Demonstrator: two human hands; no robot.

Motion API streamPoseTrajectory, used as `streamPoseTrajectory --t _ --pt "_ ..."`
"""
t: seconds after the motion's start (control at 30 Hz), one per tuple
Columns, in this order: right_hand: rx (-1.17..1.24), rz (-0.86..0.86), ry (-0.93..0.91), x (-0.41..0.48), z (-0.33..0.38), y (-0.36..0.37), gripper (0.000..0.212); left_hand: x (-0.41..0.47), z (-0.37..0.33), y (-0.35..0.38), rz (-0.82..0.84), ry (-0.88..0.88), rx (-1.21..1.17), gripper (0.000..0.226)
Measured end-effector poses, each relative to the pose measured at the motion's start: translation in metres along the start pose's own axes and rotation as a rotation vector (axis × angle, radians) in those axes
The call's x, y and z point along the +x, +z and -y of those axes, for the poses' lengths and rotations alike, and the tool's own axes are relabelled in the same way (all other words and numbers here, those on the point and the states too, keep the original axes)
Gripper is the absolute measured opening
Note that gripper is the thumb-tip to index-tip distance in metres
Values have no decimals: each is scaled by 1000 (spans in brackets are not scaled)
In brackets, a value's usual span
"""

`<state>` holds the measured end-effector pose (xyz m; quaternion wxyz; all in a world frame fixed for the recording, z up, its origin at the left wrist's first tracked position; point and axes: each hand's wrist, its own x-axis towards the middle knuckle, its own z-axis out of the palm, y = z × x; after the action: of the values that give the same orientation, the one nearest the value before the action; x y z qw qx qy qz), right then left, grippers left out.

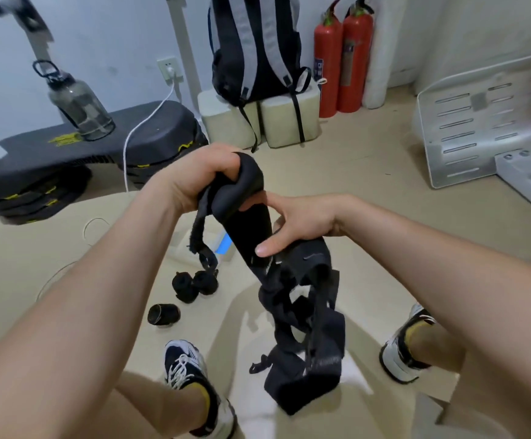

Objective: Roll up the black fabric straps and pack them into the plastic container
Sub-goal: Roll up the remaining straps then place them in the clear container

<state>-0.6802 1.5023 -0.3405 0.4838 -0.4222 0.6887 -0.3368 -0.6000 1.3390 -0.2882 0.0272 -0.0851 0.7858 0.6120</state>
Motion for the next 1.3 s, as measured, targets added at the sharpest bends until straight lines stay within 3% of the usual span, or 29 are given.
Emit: streamPoseTrajectory --t 0.03,0.1,0.13,0.17,0.23,0.27,0.33,0.4,0.47,0.5,0.57,0.63,0.67,0.73,0.8,0.87,0.97,1.13,1.3 --pt "-25 -93 -2 5 0 1 65 0 1 -3 40 20 3 27" --pt "12 -304 22 13 -3 2 66 -3 2 -9 39 -12 -51 7" --pt "3 -384 40 16 -5 -1 68 -2 4 -14 9 -28 -61 18" --pt "-17 -395 43 18 -6 -4 64 -3 4 -16 6 -26 -46 31" --pt "-42 -303 33 17 -2 -3 27 -3 4 -13 -44 -24 -69 31" --pt "-40 -296 36 18 0 -1 18 0 6 -13 -115 -26 -140 23" --pt "28 -427 53 23 0 -4 40 9 13 -20 -359 -3 -300 10" --pt "208 -577 84 25 -1 -12 39 16 37 -31 -606 17 -361 27" --pt "378 -647 90 24 1 -21 27 8 69 -28 -807 -144 -434 45" --pt "424 -649 98 22 1 -25 23 4 87 -19 -793 -232 -440 44" --pt "496 -638 104 21 0 -29 18 -8 111 10 -458 -351 -397 34" --pt "569 -627 116 22 0 -28 17 -11 119 39 -110 -341 -253 26" --pt "611 -619 129 22 1 -28 16 -8 120 50 -87 -294 -146 20" --pt "671 -615 143 23 1 -31 17 0 124 61 -241 -240 -45 13" --pt "649 -619 130 20 -2 -38 21 2 119 62 -378 -246 -190 21" --pt "455 -594 144 12 -10 -48 33 0 112 54 -440 -208 -350 21" --pt "217 -392 215 2 -27 -49 45 -1 98 36 -486 -146 -504 21" --pt "72 -105 167 12 -31 -19 30 2 75 33 -531 -37 -803 22" --pt "94 -355 239 22 -38 -14 23 3 59 32 -445 24 -713 24"
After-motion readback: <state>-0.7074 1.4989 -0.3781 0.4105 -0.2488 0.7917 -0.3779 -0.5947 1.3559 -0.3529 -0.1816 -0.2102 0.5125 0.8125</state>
